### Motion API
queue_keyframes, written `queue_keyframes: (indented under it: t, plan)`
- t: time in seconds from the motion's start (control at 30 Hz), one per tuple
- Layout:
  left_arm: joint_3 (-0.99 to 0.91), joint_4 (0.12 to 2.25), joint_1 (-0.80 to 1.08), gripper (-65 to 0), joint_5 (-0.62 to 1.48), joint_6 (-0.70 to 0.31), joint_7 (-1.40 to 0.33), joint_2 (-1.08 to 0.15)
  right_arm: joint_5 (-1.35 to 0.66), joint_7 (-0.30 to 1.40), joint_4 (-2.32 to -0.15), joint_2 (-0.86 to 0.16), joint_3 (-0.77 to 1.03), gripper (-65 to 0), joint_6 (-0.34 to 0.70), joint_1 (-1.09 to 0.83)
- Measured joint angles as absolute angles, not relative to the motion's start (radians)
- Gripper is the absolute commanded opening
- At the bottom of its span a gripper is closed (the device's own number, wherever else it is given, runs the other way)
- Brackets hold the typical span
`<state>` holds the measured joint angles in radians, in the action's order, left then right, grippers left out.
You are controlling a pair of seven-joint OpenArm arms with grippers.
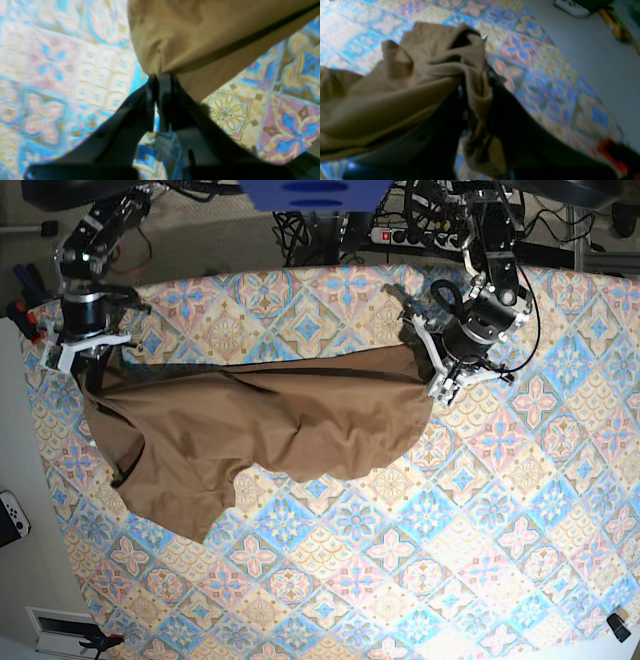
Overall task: Layout the t-shirt on the table in an organized manner, then fold the t-shirt properly
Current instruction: 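Grasp the shirt with the left gripper and stretch it between grippers, then lift the stretched shirt with both grippers and lay it down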
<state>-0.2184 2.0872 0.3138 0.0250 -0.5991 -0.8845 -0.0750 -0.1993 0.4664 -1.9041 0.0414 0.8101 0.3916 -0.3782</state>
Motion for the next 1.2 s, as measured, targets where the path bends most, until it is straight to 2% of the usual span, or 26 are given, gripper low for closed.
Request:
queue_keyframes:
  t: [0.23,0.33,0.47,0.6,0.8,0.87,1.03,1.2]
  plan:
    - [-0.225,2.102,0.330,-65.0,0.022,-0.599,-0.883,-0.078,-0.191,0.449,-1.934,0.041,0.797,-65.0,0.397,-0.459]
    - [-0.225,2.103,0.343,-65.0,0.023,-0.601,-0.884,-0.077,-0.191,0.334,-1.944,0.027,0.797,-65.0,0.397,-0.451]
    - [-0.226,2.105,0.302,-65.0,0.022,-0.599,-0.886,-0.078,-0.194,0.265,-1.950,-0.020,0.797,-65.0,0.397,-0.440]
    - [-0.219,2.109,0.241,-65.0,0.035,-0.601,-0.881,-0.072,-0.187,0.255,-1.948,-0.040,0.798,-65.0,0.398,-0.357]
    - [-0.226,2.109,0.151,-65.0,0.191,-0.599,-0.891,-0.045,-0.187,0.262,-1.948,-0.081,0.799,-65.0,0.397,-0.215]
    - [-0.226,2.109,0.109,-65.0,0.207,-0.601,-0.957,-0.044,-0.145,0.266,-1.948,-0.084,0.786,-65.0,0.394,-0.159]
    - [-0.263,2.107,-0.063,-65.0,0.215,-0.596,-1.122,-0.043,-0.007,0.407,-1.942,-0.086,0.664,-65.0,0.415,-0.013]
    - [-0.348,2.072,-0.238,-65.0,0.199,-0.595,-1.303,-0.046,0.028,0.521,-1.934,-0.089,0.542,-65.0,0.403,0.105]
